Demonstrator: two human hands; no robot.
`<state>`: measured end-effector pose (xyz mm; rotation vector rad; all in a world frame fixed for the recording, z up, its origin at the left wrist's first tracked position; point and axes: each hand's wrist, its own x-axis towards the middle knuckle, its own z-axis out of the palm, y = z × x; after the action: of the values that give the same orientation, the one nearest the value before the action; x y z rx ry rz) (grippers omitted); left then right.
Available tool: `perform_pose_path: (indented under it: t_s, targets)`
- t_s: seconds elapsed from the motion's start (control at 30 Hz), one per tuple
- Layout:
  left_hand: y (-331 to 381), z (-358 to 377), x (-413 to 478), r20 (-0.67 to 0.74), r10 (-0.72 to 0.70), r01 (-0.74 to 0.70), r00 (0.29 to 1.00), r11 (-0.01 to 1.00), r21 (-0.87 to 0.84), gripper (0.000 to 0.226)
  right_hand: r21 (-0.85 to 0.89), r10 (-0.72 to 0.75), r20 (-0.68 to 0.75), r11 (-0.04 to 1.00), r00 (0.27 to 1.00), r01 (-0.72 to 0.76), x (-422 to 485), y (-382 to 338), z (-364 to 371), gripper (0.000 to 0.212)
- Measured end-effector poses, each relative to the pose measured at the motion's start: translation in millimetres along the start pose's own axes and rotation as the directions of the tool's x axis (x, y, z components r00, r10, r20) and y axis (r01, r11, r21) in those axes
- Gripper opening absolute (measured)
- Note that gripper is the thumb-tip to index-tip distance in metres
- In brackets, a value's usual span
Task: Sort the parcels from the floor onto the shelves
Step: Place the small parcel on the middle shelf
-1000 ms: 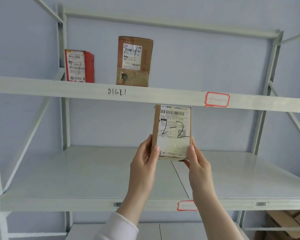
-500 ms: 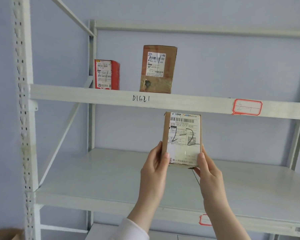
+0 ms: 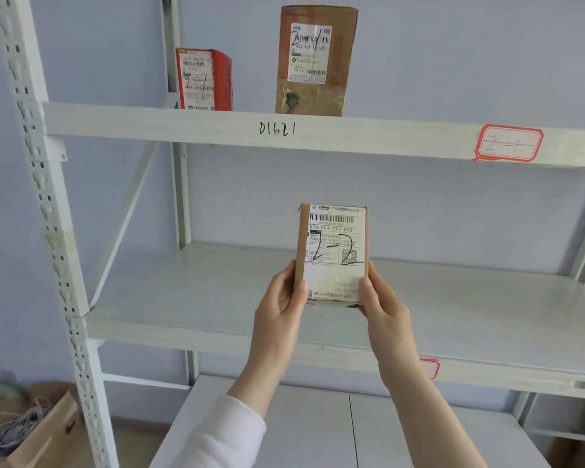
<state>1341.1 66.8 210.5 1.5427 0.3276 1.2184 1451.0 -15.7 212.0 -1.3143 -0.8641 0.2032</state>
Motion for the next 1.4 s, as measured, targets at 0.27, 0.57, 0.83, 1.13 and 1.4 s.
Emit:
perform_pose_path:
  t_s: [0.27, 0.57, 0.83, 1.13, 1.4]
  targets:
    - [-43, -84, 27, -0.037, -0.051, 0.053, 0.998, 0.998, 0.047, 0.034, 0.009, 0.047, 0.077, 0.999, 0.996, -0.047, 7, 31, 87, 0.039]
    - [-101, -220, 71, 0.04, -0.186, 0.179, 0.982, 0.975, 0.135, 0.034, 0.016, 0.139, 0.107, 0.99, 0.984, -0.142, 16, 84, 214, 0.039]
    - [-149, -271, 92, 0.12, -0.311, 0.256, 0.943, 0.906, 0.337, 0.06, 0.022, 0.243, 0.127, 0.969, 0.962, -0.248, 27, 130, 258, 0.04]
    - [-174, -283, 114, 0.053, -0.37, 0.328, 0.928, 0.875, 0.357, 0.054, 0.04, 0.215, 0.191, 0.973, 0.958, -0.227, 49, 161, 271, 0.048]
    - [-183, -297, 133, 0.14, -0.399, 0.319, 0.906, 0.863, 0.393, 0.102, -0.102, 0.259, 0.189, 0.965, 0.947, -0.244, 57, 175, 267, 0.082]
